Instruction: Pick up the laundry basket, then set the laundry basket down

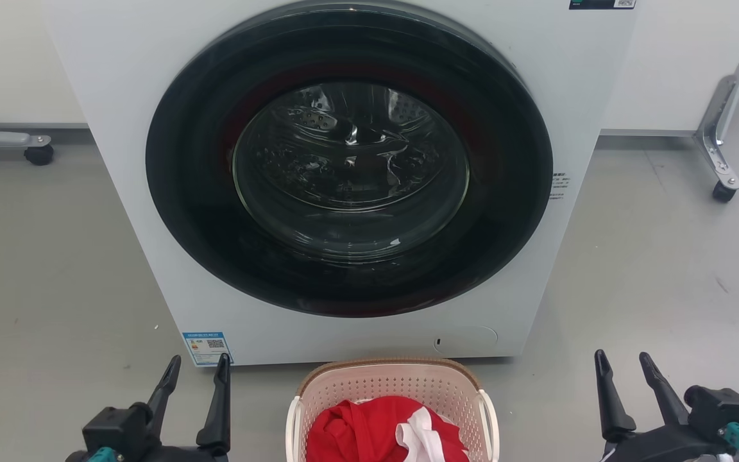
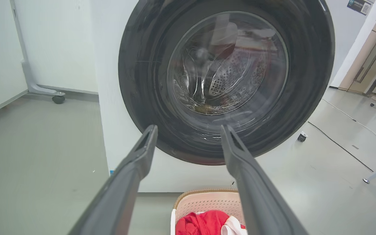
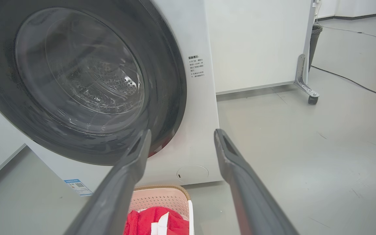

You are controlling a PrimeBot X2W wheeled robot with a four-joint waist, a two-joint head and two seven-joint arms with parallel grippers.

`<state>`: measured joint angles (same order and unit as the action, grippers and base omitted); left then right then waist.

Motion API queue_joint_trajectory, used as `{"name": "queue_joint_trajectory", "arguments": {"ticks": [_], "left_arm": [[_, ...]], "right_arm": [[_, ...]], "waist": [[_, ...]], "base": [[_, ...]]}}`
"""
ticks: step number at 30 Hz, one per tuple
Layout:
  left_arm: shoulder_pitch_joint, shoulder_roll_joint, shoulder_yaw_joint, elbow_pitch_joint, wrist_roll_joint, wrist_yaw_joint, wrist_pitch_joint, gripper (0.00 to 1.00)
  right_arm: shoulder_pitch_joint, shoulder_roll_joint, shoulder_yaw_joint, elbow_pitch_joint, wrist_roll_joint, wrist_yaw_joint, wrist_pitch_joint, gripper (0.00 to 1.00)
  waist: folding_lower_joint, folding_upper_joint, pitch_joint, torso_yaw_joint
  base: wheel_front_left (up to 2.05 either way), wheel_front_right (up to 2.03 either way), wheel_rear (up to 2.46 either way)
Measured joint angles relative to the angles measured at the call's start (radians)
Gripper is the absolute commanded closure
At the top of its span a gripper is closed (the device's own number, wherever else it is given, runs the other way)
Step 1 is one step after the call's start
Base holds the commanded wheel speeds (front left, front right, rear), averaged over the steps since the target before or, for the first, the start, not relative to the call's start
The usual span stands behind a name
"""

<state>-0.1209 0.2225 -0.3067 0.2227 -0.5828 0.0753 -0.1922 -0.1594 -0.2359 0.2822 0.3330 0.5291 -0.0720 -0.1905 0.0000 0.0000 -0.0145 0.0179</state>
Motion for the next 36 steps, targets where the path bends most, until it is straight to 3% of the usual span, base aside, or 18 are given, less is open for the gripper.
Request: {"name": "queue_joint_trajectory", "arguments": {"ticks": [16,36], "left_arm": [[0.001,0.014,-0.051,0.021,0.183,0.041,-0.058,0.0],[0.007,-0.002,-0.026,0.063,0.165,0.048,-0.035,0.0]], "right_arm": [[0.0,-0.016,0.048,0.013,-0.212,-0.044,-0.059,0.0],[0.007,-0.008,0.015,0.026,-0.221,-0.048,-0.059,0.0]], "waist": [[0.0,0.0,-0.003,0.0],[0.0,0.0,-0.004,0.001]], "base": [[0.0,0.0,0.0],[0.0,0.0,0.0]]}}
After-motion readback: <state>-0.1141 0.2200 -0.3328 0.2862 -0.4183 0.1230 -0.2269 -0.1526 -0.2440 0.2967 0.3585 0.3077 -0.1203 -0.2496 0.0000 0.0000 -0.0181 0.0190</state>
